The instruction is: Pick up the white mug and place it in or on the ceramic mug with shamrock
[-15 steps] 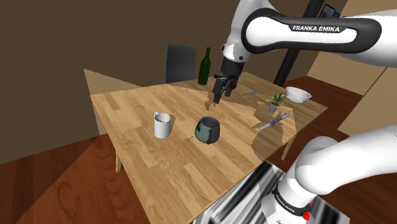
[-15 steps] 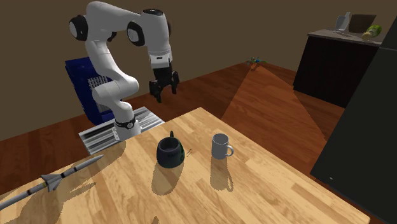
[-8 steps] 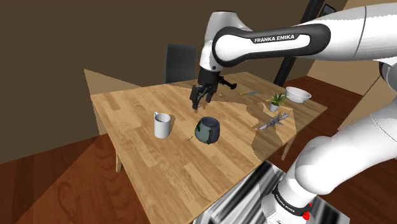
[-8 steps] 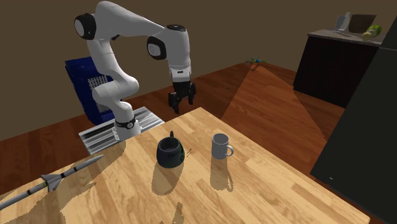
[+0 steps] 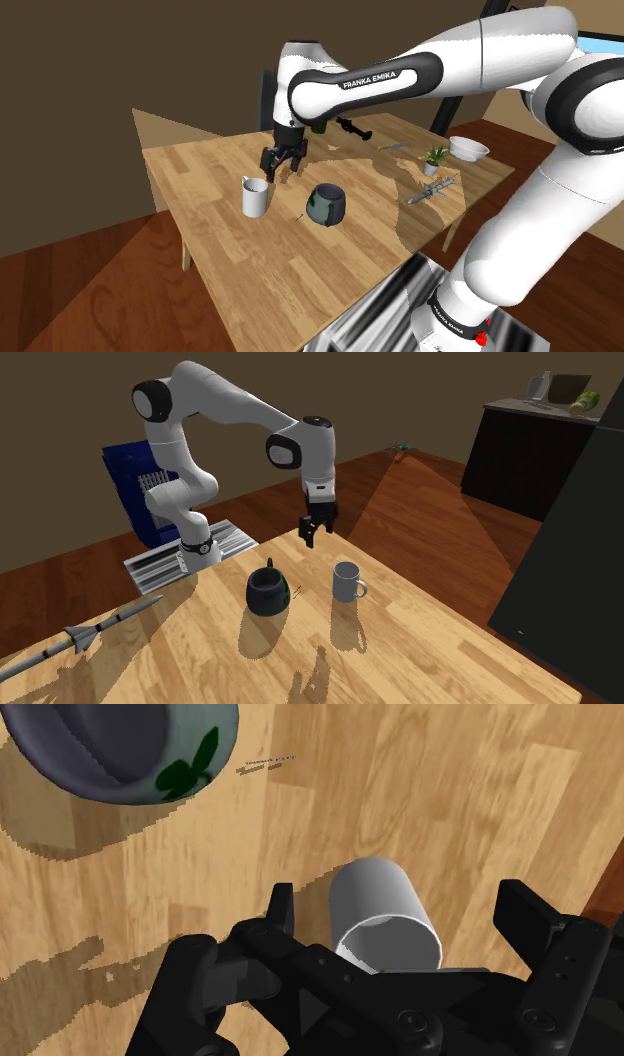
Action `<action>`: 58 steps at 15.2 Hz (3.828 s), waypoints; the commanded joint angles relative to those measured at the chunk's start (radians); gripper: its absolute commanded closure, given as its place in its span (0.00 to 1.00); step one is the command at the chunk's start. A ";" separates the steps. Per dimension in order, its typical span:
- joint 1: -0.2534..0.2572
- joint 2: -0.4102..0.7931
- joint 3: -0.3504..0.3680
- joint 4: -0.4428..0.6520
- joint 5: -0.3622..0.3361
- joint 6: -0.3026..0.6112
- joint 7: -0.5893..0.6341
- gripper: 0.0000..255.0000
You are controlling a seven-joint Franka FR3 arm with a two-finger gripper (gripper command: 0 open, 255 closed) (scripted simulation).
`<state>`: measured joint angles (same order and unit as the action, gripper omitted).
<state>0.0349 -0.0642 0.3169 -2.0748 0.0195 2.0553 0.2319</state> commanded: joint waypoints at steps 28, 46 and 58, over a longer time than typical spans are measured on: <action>0.077 0.438 0.008 0.269 -0.179 0.137 0.195 1.00; 0.070 0.374 0.020 0.346 -0.149 0.000 0.174 1.00; 0.070 0.338 0.027 0.460 -0.131 -0.147 0.161 1.00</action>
<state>0.1042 0.2766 0.3429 -1.6242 -0.1126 1.9206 0.3932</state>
